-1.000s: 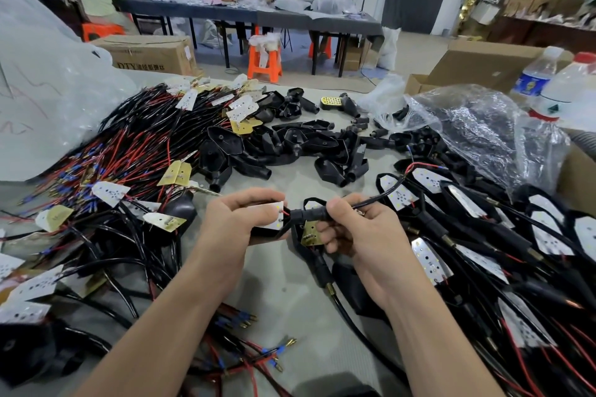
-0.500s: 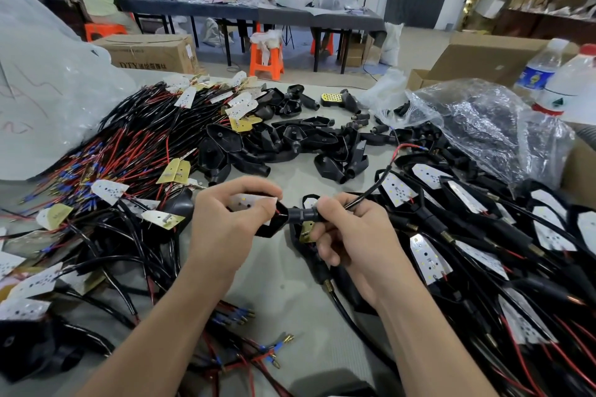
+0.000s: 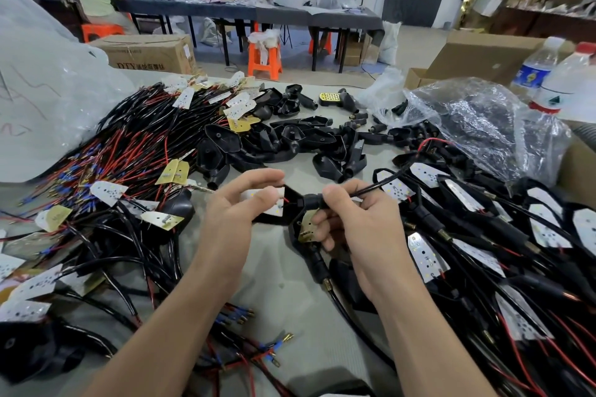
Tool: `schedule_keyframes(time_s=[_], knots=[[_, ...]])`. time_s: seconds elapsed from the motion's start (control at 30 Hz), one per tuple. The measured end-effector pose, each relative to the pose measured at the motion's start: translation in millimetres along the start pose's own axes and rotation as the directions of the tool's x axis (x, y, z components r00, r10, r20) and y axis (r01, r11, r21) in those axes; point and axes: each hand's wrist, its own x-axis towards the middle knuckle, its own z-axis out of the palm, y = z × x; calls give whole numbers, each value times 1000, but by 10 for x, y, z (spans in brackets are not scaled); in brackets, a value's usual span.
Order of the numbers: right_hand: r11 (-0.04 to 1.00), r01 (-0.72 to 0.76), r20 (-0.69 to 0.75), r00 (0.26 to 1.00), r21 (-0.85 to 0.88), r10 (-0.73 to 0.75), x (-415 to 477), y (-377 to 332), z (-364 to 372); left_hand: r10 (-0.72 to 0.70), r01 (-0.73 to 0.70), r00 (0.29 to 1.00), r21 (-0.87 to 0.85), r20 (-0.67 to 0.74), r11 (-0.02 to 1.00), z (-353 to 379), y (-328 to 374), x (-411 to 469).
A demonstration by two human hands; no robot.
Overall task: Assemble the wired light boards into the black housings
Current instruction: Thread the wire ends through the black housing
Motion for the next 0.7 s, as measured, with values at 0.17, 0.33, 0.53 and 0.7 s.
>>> schedule_keyframes(time_s=[0.17, 0.33, 0.53, 0.7], knots=[[998, 70, -124, 990, -10, -71, 12, -9, -54, 129, -88, 954, 160, -270, 983, -85, -64, 43], [998, 59, -106, 993, -3, -59, 3, 50, -11, 77, -41, 969, 155, -235, 987, -50, -50, 27], [993, 37, -104, 994, 110, -25, -5, 59, -26, -234, 230, 970, -65, -60, 971, -38, 33, 49], [982, 91, -101, 989, -167, -109, -29, -59, 16, -287, 282, 958, -198, 4, 939, -25, 69, 40]])
